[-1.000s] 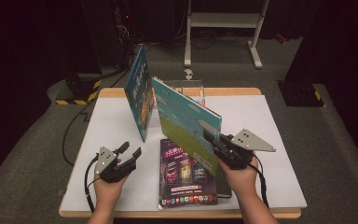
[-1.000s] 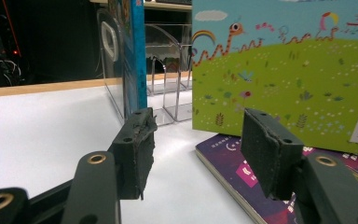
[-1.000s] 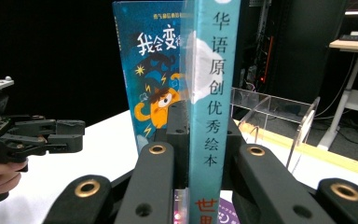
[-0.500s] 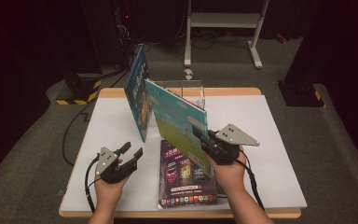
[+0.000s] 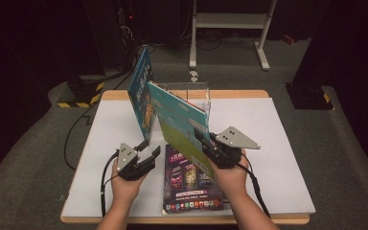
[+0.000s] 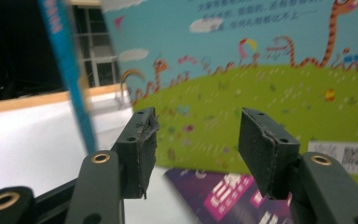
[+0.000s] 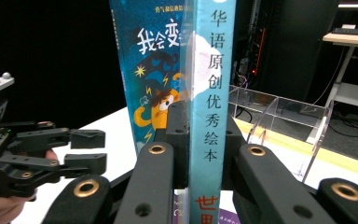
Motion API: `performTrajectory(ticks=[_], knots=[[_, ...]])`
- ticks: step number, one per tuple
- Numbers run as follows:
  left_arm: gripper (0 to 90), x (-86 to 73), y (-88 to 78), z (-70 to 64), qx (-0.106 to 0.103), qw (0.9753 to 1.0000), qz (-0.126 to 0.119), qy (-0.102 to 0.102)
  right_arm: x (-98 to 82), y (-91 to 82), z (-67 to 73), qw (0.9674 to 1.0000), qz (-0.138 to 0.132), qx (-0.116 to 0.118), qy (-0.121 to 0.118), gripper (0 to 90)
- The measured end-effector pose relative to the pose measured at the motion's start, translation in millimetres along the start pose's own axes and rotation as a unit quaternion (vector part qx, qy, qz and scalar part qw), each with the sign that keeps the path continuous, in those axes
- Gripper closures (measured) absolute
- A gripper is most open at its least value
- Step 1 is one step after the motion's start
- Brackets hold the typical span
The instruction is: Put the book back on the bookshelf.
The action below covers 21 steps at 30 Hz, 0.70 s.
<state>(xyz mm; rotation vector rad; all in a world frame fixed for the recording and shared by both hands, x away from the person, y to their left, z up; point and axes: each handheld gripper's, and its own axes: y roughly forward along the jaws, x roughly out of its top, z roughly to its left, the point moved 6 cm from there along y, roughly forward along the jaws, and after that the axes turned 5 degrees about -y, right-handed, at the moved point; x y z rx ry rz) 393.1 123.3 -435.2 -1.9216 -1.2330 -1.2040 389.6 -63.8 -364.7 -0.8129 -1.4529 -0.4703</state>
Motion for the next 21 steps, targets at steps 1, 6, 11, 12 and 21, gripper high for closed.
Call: performTrajectory(ticks=[1, 6, 11, 12, 21], knots=[[46.8, 0.6, 3.7, -2.6, -0.001, 1.0000, -0.001, 0.000, 0.0, 0.0, -0.2, 1.0000, -0.001, -0.001, 0.000, 80.2], [47.8, 3.8, 24.8, -15.2, -0.001, 1.0000, -0.005, -0.005, -0.5, -0.1, 1.0, 1.0000, -0.001, -0.003, 0.003, 80.1], [49.6, 5.1, 42.6, -25.9, -0.001, 1.0000, -0.008, 0.000, -1.0, -0.8, 5.9, 1.0000, 0.001, -0.006, 0.001, 79.9], [49.6, 5.9, 44.8, -27.7, -0.003, 1.0000, -0.006, -0.005, -1.2, -0.9, 6.9, 1.0000, 0.000, -0.006, 0.001, 79.9], [49.9, 8.0, 45.5, -29.1, -0.006, 0.9998, -0.009, -0.016, -3.7, -6.0, 20.5, 1.0000, -0.003, 0.007, -0.004, 78.2]])
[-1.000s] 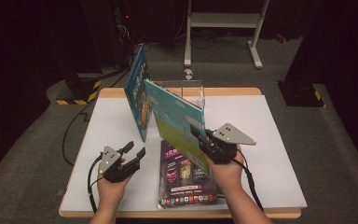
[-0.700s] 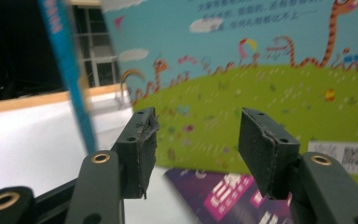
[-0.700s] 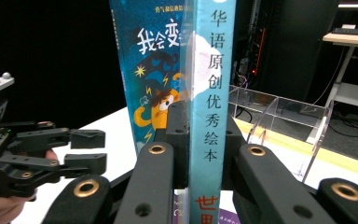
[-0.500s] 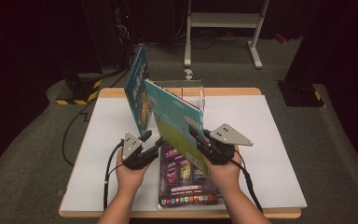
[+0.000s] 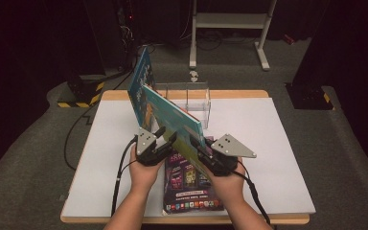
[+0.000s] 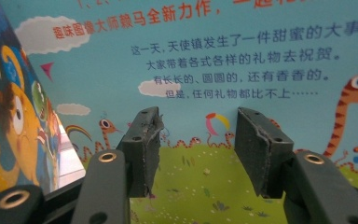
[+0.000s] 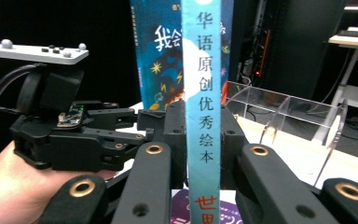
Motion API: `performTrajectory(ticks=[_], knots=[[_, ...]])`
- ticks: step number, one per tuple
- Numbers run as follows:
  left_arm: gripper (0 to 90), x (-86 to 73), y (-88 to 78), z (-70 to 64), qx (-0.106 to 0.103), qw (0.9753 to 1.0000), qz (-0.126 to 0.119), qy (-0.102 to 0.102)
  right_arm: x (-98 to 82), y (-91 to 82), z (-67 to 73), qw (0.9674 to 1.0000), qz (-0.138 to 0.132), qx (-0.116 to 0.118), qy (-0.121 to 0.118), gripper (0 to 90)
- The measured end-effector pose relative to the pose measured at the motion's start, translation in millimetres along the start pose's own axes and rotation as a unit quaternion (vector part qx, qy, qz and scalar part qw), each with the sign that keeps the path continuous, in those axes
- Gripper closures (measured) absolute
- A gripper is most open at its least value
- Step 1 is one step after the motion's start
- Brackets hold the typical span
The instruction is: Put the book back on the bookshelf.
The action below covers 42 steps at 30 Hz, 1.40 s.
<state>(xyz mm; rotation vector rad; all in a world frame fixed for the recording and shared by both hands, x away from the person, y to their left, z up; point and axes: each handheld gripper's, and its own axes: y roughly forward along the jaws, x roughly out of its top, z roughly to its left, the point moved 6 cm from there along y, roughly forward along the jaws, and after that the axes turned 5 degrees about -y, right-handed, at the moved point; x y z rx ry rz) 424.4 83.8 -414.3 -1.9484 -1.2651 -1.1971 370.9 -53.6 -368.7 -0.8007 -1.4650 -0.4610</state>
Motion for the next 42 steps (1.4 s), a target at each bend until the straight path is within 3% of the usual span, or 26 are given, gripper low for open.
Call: performTrajectory(ticks=[12, 21, 33, 42], knots=[[49.7, 1.5, -1.3, 5.5, 0.003, 1.0000, -0.001, -0.005, -11.8, -14.7, -0.7, 0.9982, -0.002, 0.055, 0.024, 70.6], [49.7, 1.8, -1.2, 5.8, 0.005, 1.0000, 0.000, -0.004, -23.3, -24.5, -3.3, 0.9964, 0.001, 0.080, 0.026, 73.4], [49.6, 2.6, -6.0, 9.1, 0.002, 1.0000, 0.003, -0.004, -26.7, -24.0, 14.1, 0.9925, 0.010, 0.122, 0.007, 70.9], [49.3, 1.3, -11.1, 12.5, -0.005, 0.9999, 0.010, -0.004, -31.5, -21.4, 28.8, 0.9890, 0.011, 0.147, 0.007, 66.7]])
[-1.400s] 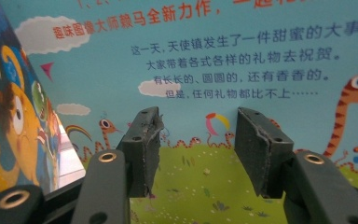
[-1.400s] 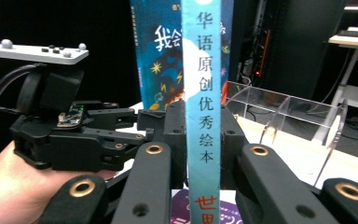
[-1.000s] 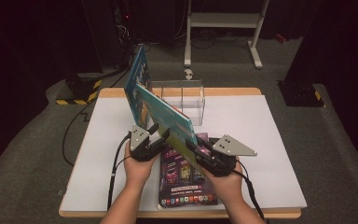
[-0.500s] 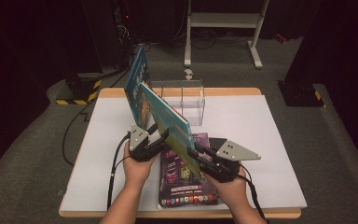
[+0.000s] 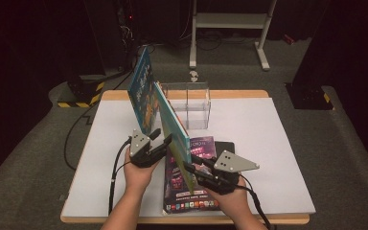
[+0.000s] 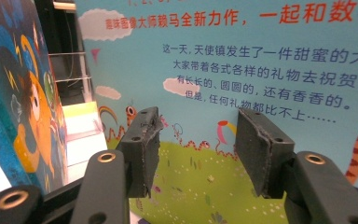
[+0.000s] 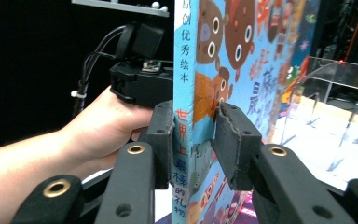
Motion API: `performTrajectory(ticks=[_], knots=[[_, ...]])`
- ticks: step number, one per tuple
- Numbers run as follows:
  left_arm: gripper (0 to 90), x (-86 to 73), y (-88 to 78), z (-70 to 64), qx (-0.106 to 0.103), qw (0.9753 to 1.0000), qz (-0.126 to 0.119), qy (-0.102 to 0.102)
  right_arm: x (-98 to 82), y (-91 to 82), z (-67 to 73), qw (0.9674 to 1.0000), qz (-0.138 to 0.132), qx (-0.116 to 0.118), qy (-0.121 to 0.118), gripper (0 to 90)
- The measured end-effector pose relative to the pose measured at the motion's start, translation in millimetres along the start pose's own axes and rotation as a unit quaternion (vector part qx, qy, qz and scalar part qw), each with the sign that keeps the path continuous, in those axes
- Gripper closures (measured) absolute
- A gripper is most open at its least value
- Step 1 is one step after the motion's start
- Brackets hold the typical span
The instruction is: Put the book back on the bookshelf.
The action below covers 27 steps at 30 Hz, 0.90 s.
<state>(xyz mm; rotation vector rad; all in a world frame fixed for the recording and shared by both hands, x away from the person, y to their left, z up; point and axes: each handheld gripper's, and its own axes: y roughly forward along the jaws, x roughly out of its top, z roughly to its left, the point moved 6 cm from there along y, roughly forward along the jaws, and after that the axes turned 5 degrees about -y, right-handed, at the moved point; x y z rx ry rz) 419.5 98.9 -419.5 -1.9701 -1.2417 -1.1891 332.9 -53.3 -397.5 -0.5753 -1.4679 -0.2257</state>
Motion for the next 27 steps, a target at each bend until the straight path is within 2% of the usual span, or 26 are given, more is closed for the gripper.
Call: performTrajectory(ticks=[11, 17, 27], knots=[[48.5, -1.7, -8.9, 6.6, -0.004, 1.0000, 0.008, 0.001, -5.4, 11.7, 17.2, 0.9998, 0.000, 0.020, -0.010, 62.4], [48.4, -5.1, -13.6, 12.0, -0.007, 0.9999, 0.014, 0.000, -6.2, 15.9, 20.9, 0.9996, -0.005, 0.028, -0.005, 61.2], [48.3, 1.2, -13.9, 16.2, -0.005, 0.9999, 0.013, 0.004, -4.1, 26.6, 28.1, 0.9993, -0.003, 0.038, -0.004, 57.7]])
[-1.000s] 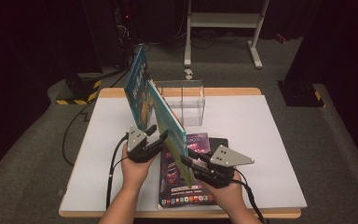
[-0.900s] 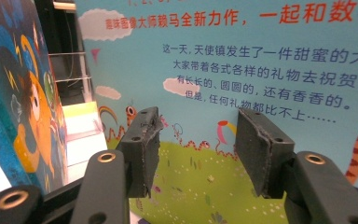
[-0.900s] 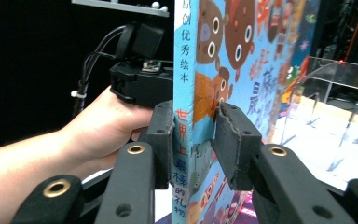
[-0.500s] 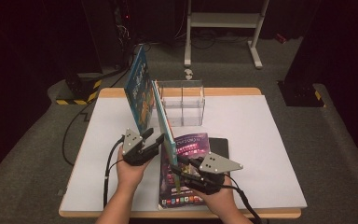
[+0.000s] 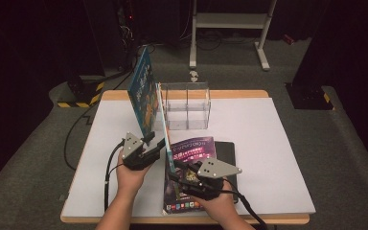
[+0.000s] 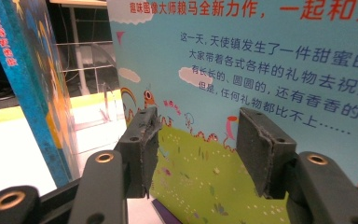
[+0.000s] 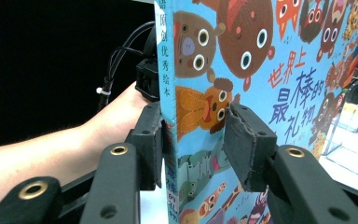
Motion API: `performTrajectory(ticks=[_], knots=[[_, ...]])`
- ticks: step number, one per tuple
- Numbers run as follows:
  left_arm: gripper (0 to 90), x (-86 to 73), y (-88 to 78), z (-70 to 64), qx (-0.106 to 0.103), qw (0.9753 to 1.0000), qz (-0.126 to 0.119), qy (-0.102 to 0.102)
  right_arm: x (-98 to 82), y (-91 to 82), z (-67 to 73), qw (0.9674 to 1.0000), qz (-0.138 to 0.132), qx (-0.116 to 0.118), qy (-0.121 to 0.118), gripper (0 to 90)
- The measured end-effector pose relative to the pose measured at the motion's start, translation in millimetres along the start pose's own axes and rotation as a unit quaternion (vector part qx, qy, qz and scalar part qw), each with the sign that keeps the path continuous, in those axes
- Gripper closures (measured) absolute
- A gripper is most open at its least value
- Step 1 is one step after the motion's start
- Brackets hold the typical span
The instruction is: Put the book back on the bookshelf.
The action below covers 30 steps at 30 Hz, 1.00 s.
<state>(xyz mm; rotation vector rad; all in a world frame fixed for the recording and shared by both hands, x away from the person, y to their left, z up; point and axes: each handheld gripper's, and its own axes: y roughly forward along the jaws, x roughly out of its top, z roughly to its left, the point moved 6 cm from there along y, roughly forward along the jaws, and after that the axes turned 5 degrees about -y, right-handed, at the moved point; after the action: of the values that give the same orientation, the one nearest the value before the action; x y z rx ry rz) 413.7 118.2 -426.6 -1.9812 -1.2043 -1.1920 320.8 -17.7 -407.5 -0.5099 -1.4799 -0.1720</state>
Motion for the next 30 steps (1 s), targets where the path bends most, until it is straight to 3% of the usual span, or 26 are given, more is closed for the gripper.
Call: performTrajectory(ticks=[9, 13, 17, 21, 28, 30], knots=[[46.7, 2.0, -17.0, 4.1, -0.002, 1.0000, 0.001, 0.002, -1.2, 3.8, 2.9, 0.9999, -0.006, -0.003, 0.008, 57.7], [44.2, 6.1, -33.8, -3.5, -0.013, 0.9999, -0.006, 0.005, -1.9, 3.6, 1.1, 0.9998, -0.006, -0.003, 0.016, 57.7], [39.8, 11.8, -54.2, -17.5, -0.029, 0.9994, -0.014, 0.011, -2.6, 2.9, 0.6, 0.9998, -0.008, -0.006, 0.018, 57.9], [34.7, 21.1, -76.1, -33.5, -0.051, 0.9984, -0.026, 0.002, -3.9, 2.6, 0.5, 0.9998, -0.011, -0.008, 0.018, 58.0], [26.2, 34.9, -101.7, -81.7, -0.112, 0.9928, -0.041, -0.006, -5.6, 3.4, 1.2, 0.9997, -0.014, -0.009, 0.017, 57.9], [25.0, 34.6, -102.7, -92.2, -0.119, 0.9920, -0.042, -0.002, -6.0, 3.7, 1.6, 0.9997, -0.015, -0.009, 0.016, 57.9]])
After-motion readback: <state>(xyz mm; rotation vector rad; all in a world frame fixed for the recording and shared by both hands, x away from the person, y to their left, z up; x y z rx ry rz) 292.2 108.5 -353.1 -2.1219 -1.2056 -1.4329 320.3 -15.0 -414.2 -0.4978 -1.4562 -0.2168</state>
